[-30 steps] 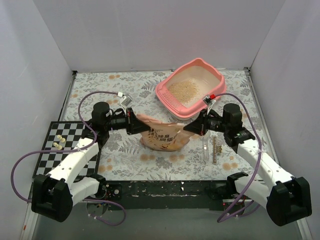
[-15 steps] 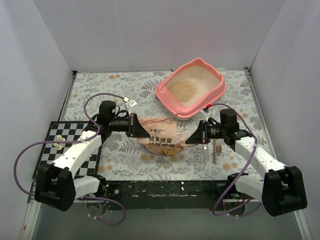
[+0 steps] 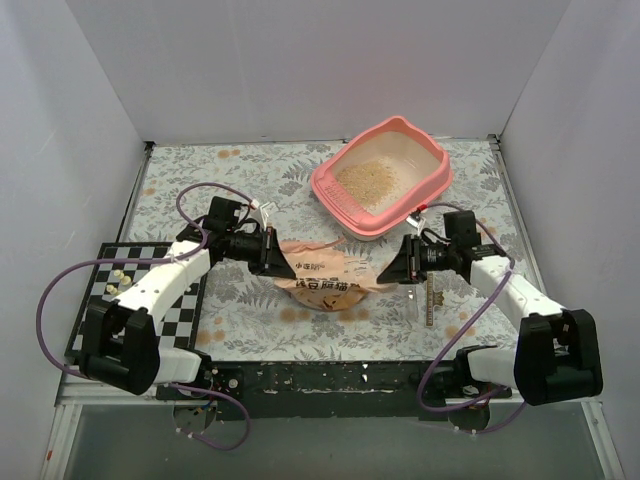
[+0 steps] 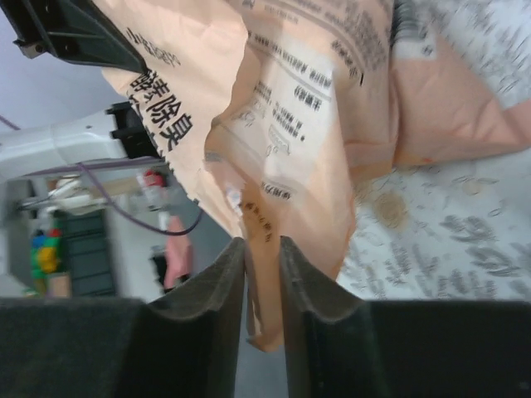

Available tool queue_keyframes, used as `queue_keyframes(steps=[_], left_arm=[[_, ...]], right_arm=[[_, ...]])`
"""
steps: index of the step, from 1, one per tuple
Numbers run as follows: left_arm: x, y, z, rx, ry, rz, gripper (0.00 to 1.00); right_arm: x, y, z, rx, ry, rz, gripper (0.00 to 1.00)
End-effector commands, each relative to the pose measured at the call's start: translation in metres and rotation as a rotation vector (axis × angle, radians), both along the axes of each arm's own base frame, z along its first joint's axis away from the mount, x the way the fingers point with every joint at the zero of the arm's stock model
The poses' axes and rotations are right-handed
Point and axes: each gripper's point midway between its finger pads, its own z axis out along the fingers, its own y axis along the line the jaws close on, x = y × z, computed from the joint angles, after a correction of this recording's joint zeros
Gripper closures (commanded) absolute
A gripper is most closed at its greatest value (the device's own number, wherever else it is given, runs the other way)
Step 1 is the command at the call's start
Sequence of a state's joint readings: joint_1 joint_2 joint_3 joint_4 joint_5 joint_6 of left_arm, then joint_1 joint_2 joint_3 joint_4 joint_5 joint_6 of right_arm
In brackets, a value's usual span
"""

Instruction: Fill the litter box with clean litter

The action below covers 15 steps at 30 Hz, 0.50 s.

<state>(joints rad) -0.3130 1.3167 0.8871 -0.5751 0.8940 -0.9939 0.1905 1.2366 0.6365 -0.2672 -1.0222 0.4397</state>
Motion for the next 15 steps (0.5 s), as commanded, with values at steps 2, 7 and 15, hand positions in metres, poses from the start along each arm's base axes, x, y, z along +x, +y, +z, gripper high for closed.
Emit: queue_keyframes(steps=[2,7,15], left_arm=[[0.002,0.011,-0.013,0.074,0.005,0.016,1.00],[0.005,0.010,-0.010,0.070,-0.003,0.013,1.00],[0.005,0.009,-0.006,0.056,-0.008,0.008,1.00]], right_arm=[[0.030,-0.004,0.031,-0.196,-0.373,0.021,0.50],[0.016,0.042,0.068,-0.245,-0.693,0.214,0.42],[-0.007,0.089,0.087,-0.219,-1.021,0.458,0.40]])
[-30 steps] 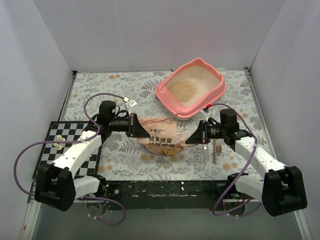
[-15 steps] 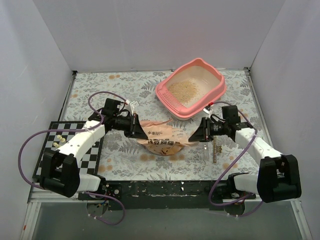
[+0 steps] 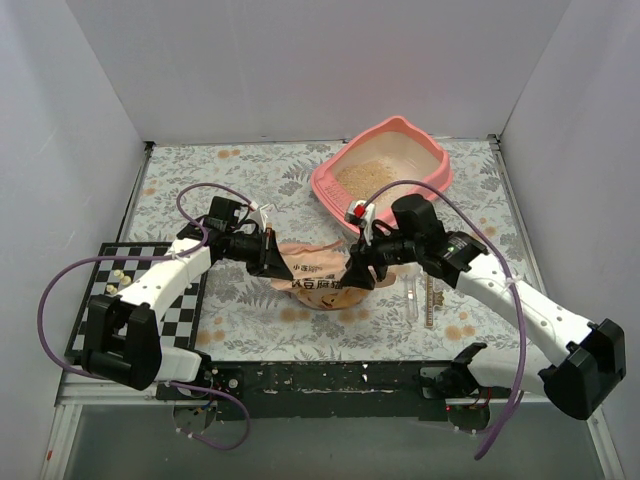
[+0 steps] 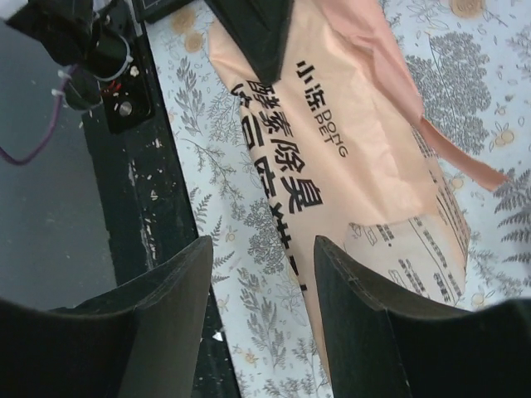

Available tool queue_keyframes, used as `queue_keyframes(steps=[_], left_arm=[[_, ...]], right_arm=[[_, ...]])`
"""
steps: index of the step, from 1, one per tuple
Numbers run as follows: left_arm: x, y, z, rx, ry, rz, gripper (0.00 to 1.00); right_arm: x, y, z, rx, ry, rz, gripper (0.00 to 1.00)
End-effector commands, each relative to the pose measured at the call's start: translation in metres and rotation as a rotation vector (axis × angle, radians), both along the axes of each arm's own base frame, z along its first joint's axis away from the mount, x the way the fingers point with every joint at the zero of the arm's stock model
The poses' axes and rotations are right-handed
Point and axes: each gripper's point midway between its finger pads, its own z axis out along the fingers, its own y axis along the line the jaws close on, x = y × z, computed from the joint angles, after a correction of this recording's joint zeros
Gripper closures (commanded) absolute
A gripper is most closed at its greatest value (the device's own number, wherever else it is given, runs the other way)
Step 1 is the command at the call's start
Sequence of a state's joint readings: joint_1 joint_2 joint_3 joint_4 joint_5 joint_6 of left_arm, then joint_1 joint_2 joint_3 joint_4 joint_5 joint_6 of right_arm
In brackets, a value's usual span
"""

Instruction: Fill the litter box with clean litter

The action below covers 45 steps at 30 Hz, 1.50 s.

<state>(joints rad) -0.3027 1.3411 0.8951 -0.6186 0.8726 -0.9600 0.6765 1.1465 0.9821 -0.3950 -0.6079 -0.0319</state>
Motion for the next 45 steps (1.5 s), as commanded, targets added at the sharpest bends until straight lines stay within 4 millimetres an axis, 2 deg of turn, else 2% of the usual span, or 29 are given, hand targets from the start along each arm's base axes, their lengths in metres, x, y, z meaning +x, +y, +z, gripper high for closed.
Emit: queue_keyframes(steps=[1,4,10,16,18,19,20,21,22,23,26,28,30,32,34,38,42,45], left_arm=[[0.005,0.003,0.004,0.018,-0.034,0.004,1.00],[0.005,0.002,0.003,0.018,-0.032,-0.002,1.00],[0.006,0.002,0.002,0.018,-0.031,-0.003,1.00],[0.007,0.001,0.007,0.007,-0.039,-0.011,1.00],[0.007,0.000,0.010,-0.004,-0.047,-0.016,1.00],[0.007,-0.001,0.013,-0.014,-0.054,-0.020,1.00],[0.007,-0.002,0.018,-0.027,-0.064,-0.028,1.00],[0.006,-0.004,0.024,-0.049,-0.075,-0.038,1.00],[0.006,-0.006,0.031,-0.070,-0.092,-0.047,1.00],[0.006,-0.007,0.039,-0.089,-0.124,-0.057,1.00],[0.011,-0.004,0.060,-0.081,-0.259,-0.068,0.86],[0.018,-0.001,0.083,-0.078,-0.412,-0.041,0.85],[0.019,0.002,0.111,-0.112,-0.609,-0.024,0.79],[0.008,0.001,0.141,-0.176,-0.778,-0.048,0.70],[-0.003,-0.002,0.158,-0.230,-0.899,-0.097,0.65],[-0.022,-0.018,0.156,-0.295,-0.982,-0.236,0.58],[-0.026,-0.046,0.124,-0.240,-1.009,-0.338,0.55],[-0.020,-0.056,0.105,-0.187,-1.041,-0.367,0.52]], right_arm=[[0.007,0.017,0.010,-0.052,-0.219,0.098,0.40],[0.009,0.026,-0.003,-0.116,-0.265,0.114,0.41],[-0.001,0.039,-0.030,-0.204,-0.277,0.191,0.41],[0.002,0.026,-0.064,-0.301,-0.257,0.160,0.46],[0.002,0.018,-0.073,-0.336,-0.255,0.148,0.53],[0.003,0.014,-0.078,-0.359,-0.256,0.141,0.61],[0.003,0.010,-0.082,-0.376,-0.256,0.138,0.75],[0.005,0.005,-0.088,-0.408,-0.256,0.127,0.91],[0.008,0.000,-0.092,-0.437,-0.256,0.106,0.99],[0.008,-0.003,-0.094,-0.447,-0.246,0.106,0.99],[0.006,-0.001,-0.088,-0.402,-0.208,0.118,0.99],[0.009,0.001,-0.079,-0.359,-0.204,0.114,0.99],[0.011,0.002,-0.071,-0.320,-0.201,0.114,0.99],[0.014,0.002,-0.066,-0.304,-0.183,0.110,0.99],[0.019,0.001,-0.064,-0.302,-0.173,0.094,0.99],[0.021,0.002,-0.064,-0.294,-0.155,0.083,0.99],[0.021,0.006,-0.065,-0.276,-0.122,0.084,0.99],[0.021,0.006,-0.066,-0.275,-0.100,0.078,0.99]])
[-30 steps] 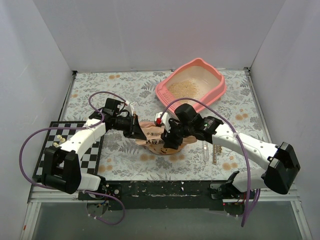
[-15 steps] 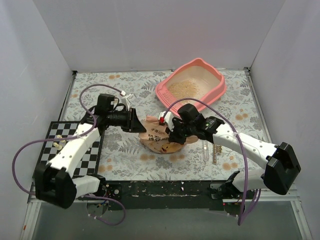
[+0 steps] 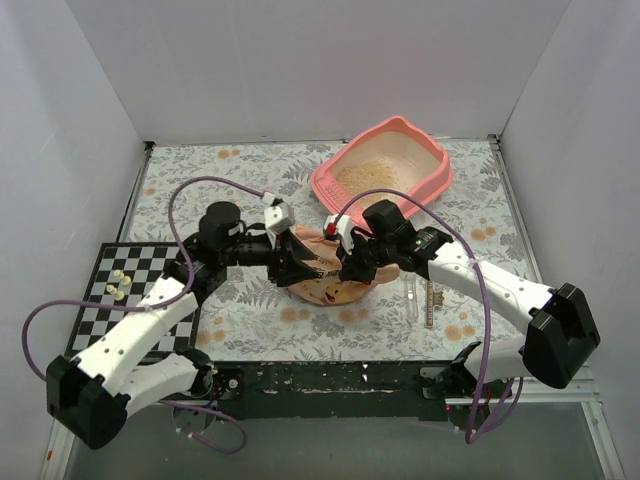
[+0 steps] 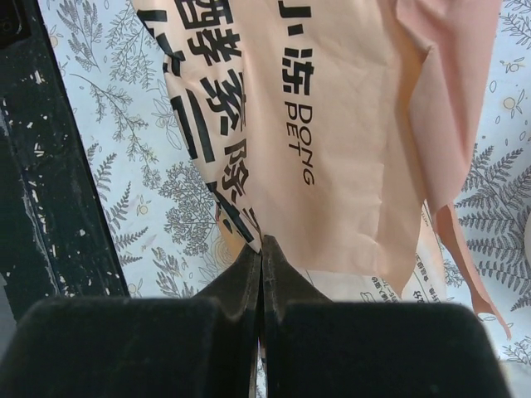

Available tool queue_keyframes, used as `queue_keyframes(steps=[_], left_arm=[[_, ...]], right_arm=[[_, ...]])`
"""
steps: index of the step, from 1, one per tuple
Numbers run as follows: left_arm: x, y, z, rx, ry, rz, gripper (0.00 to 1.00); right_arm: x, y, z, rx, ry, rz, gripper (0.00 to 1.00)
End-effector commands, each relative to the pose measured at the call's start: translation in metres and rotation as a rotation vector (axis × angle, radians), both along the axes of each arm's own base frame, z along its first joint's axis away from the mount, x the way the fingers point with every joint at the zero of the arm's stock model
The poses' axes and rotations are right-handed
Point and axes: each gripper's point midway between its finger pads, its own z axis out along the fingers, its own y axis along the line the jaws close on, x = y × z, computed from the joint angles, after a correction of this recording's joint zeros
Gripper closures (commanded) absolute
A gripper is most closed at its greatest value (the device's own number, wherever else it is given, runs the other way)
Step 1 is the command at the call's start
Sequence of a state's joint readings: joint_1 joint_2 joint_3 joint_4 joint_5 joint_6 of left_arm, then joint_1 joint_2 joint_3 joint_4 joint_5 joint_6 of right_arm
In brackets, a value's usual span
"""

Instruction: Fill the litter box with clean litter

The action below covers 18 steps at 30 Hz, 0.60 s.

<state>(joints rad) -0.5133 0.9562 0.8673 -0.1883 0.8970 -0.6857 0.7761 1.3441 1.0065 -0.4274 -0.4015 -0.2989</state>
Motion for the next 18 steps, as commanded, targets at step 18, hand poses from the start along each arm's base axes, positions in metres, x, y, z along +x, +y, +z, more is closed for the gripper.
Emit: queue_keyframes(steps=[18], left_arm=[[0.031,-0.023,-0.122,0.275,-0.219,0.077,0.43]], right_arm=[[-0.012,0.001,0.006,0.060,0.101,-0.023,0.99]])
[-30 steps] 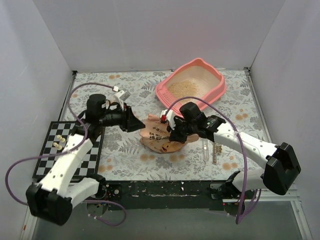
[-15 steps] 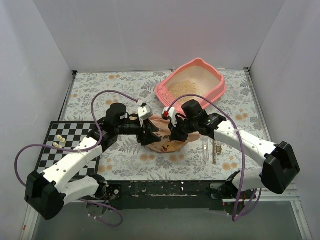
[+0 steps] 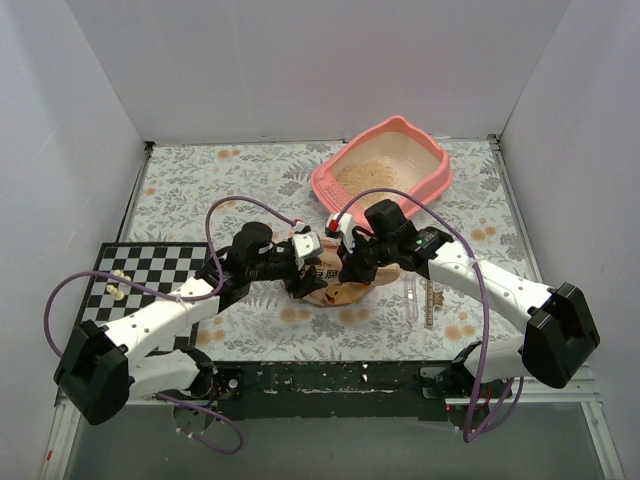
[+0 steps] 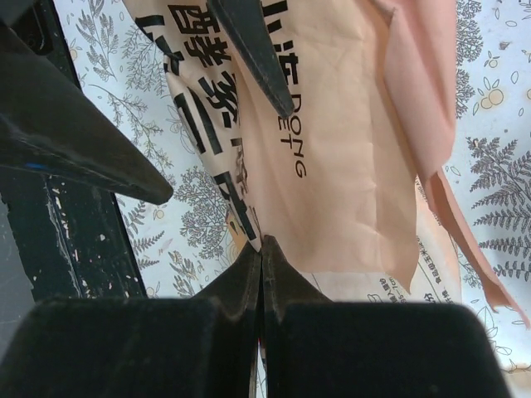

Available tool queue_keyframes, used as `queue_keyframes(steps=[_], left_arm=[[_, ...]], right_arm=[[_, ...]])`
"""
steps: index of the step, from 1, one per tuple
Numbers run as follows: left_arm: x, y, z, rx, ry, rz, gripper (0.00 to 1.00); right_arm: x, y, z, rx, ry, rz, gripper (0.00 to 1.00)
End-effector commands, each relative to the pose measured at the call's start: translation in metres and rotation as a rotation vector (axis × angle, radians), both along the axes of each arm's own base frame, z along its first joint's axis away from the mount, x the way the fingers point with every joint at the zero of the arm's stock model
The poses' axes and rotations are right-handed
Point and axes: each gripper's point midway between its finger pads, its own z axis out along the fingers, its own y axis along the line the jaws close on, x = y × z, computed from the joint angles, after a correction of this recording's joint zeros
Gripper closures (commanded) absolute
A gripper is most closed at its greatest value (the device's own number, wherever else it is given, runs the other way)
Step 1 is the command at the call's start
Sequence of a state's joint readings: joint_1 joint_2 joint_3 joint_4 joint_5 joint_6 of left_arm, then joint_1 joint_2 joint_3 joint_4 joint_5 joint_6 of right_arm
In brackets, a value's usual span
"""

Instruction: Fill the litter box with clean litter

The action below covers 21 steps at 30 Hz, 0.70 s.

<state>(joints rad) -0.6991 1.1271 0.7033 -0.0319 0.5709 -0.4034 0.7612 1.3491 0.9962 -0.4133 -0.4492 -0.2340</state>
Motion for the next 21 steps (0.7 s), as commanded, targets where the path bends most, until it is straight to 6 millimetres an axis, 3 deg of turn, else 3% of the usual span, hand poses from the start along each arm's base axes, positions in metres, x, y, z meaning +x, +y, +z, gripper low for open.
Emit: queue_keyframes(steps=[1,4,6,8,10,11,16,21], left_arm=[[-0.001,0.008,-0.019,0.040,-0.034,0.021,0.43],[-0.002,0.018,-0.036,0.062,-0.044,0.056,0.40],[0.000,0.023,-0.043,0.078,-0.052,0.078,0.45],[0.003,0.024,-0.047,0.098,-0.052,0.083,0.62],[0.009,0.025,-0.053,0.131,-0.054,0.101,0.92],[0.011,0.025,-0.054,0.139,-0.058,0.107,1.00],[0.031,0.035,-0.046,0.196,-0.106,0.190,1.00],[0.040,0.051,-0.012,0.224,-0.129,0.292,1.00]], right_arm=[[-0.007,-0.002,0.007,0.029,0.029,0.001,0.99],[-0.005,-0.005,0.008,0.025,0.039,-0.008,0.99],[-0.006,-0.008,0.007,0.014,0.042,-0.007,0.99],[-0.006,-0.010,0.005,0.003,0.048,-0.008,0.99],[-0.009,-0.014,0.003,-0.012,0.051,-0.005,0.99],[-0.010,-0.016,0.002,-0.020,0.050,-0.003,0.99],[-0.020,-0.024,0.000,-0.027,0.026,0.041,0.99],[-0.022,-0.020,0.015,0.010,-0.009,0.102,0.99]])
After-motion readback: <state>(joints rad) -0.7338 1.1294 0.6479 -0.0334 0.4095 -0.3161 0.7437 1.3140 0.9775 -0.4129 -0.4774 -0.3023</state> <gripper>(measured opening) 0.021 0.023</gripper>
